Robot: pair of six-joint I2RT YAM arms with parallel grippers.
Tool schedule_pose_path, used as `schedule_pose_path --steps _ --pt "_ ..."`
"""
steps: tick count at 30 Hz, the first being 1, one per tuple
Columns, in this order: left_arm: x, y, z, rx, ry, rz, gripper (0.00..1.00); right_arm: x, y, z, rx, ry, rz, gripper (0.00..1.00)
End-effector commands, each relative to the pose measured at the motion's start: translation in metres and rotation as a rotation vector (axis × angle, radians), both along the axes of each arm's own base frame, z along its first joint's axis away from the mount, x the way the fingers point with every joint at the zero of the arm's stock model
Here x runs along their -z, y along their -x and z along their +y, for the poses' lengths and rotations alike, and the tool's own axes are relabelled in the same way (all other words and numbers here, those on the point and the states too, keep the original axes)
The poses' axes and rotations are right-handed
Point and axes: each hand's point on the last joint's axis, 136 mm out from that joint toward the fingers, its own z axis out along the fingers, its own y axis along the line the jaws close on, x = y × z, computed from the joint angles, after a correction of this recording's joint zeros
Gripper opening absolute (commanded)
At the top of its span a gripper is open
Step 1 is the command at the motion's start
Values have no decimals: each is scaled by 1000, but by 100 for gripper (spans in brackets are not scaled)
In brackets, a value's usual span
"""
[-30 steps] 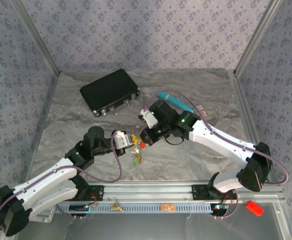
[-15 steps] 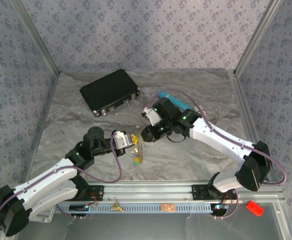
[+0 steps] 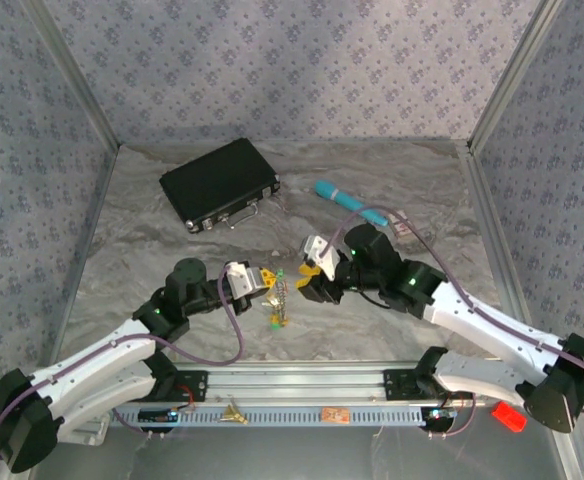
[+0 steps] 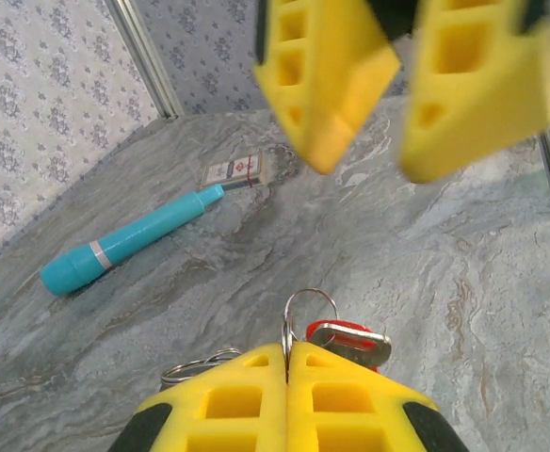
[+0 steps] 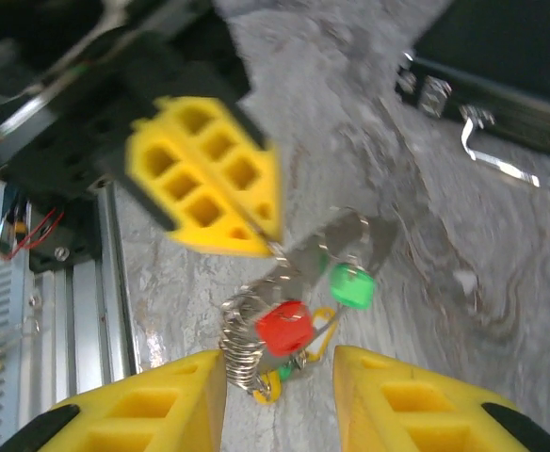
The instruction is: Put the keys on the keyring
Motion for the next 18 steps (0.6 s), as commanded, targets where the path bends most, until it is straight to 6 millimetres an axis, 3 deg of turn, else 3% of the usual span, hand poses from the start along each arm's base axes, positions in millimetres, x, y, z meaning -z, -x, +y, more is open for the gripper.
schedule_pose_path --steps 1,8,18 --pt "-25 3 -3 13 100 -32 0 -17 1 16 -131 -68 -193 36" --pt "-25 6 -5 35 107 -23 0 -5 -6 34 -153 -90 -130 35" --pt "-26 8 -5 46 108 -26 0 18 -11 36 -164 -91 -50 31"
